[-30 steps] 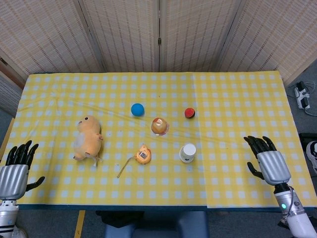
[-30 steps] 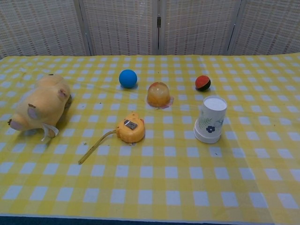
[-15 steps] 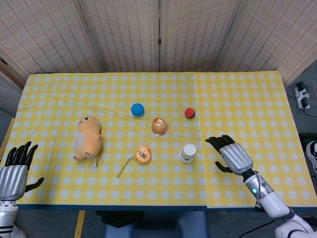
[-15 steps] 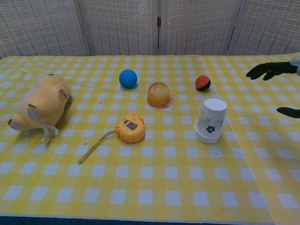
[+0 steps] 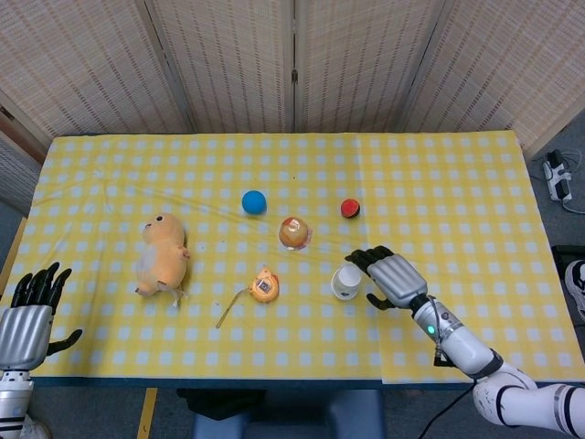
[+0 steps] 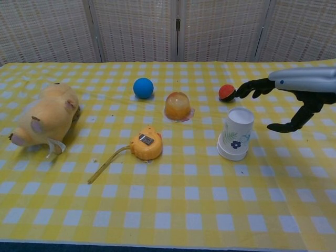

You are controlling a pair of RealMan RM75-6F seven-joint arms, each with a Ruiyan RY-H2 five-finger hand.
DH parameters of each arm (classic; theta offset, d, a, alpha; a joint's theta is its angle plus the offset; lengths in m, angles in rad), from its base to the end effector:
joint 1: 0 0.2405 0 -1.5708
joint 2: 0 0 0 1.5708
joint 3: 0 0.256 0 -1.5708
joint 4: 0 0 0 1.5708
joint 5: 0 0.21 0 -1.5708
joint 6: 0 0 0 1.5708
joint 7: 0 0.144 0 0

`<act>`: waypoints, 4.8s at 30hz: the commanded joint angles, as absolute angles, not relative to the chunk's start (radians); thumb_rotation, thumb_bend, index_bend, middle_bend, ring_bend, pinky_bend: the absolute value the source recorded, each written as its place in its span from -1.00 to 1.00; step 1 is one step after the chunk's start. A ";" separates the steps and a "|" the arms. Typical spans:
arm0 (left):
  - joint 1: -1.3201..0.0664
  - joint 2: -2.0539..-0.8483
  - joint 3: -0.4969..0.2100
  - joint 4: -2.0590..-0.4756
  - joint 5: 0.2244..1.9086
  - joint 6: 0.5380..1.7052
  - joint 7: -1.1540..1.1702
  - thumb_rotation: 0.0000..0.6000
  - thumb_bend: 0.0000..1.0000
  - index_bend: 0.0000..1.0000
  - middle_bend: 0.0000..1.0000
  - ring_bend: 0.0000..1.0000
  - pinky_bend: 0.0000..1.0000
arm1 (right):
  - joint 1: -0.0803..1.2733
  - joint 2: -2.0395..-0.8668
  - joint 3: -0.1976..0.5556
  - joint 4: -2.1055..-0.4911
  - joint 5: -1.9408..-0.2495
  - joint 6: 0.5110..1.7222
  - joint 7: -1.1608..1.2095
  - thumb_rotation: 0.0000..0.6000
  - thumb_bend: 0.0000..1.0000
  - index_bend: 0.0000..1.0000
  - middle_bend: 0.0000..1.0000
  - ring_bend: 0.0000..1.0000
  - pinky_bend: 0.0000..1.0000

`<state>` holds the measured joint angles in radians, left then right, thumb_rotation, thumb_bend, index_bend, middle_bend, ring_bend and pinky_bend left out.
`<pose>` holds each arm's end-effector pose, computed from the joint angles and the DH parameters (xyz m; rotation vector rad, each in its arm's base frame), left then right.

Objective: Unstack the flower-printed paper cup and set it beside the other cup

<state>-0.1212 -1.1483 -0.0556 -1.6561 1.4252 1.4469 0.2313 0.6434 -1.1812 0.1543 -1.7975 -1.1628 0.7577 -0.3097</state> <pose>-0.3041 0.1920 0.1448 -1.4225 -0.8214 -0.7584 -0.1730 -0.3025 0.0500 2.0399 -1.0348 0.7437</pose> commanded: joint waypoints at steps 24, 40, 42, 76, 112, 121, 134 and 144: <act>-0.127 -1.140 -0.055 -1.658 1.398 1.420 0.218 1.00 -0.58 -1.00 -1.00 -1.00 -1.00 | 0.800 -1.219 0.107 -1.772 -0.945 0.738 -0.402 1.00 -0.15 -0.57 -0.73 -0.71 -0.75; -0.130 -1.141 -0.055 -1.659 1.387 1.410 0.224 1.00 -0.58 -1.00 -1.00 -1.00 -1.00 | 0.843 -1.230 0.090 -1.750 -0.909 0.740 -0.380 1.00 -0.15 -0.48 -0.71 -0.71 -0.75; -0.131 -1.141 -0.055 -1.659 1.385 1.409 0.226 1.00 -0.58 -1.00 -1.00 -1.00 -1.00 | 0.847 -1.231 0.088 -1.748 -0.908 0.741 -0.378 1.00 -0.15 -0.45 -0.70 -0.71 -0.75; -0.145 -1.123 -0.064 -1.687 1.381 1.406 0.250 1.00 -0.58 -1.00 -1.00 -1.00 -1.00 | 0.724 -0.986 0.137 -1.961 -1.133 0.949 -0.163 1.00 -0.15 -0.30 -0.66 -0.67 -0.73; -0.152 -1.128 -0.060 -1.707 1.382 1.406 0.267 1.00 -0.58 -1.00 -1.00 -1.00 -1.00 | 0.603 -1.243 0.047 -1.511 -1.292 0.834 0.129 1.00 -0.15 -0.30 -0.65 -0.64 -0.73; -0.151 -1.132 -0.059 -1.695 1.378 1.404 0.259 1.00 -0.58 -1.00 -1.00 -1.00 -1.00 | 0.611 -1.261 0.056 -1.503 -1.287 0.821 0.112 1.00 -0.15 -0.30 -0.65 -0.64 -0.73; -0.154 -1.138 -0.057 -1.683 1.376 1.395 0.248 1.00 -0.58 -1.00 -1.00 -1.00 -1.00 | 0.603 -1.246 0.058 -1.531 -1.294 0.832 0.095 1.00 -0.15 -0.95 -0.71 -0.67 -0.73; -0.162 -1.145 -0.061 -1.679 1.384 1.389 0.226 1.00 -0.58 -1.00 -1.00 -1.00 -1.00 | 0.491 -1.136 0.059 -1.622 -1.344 1.041 0.085 1.00 -0.15 -1.00 -0.78 -0.71 -0.73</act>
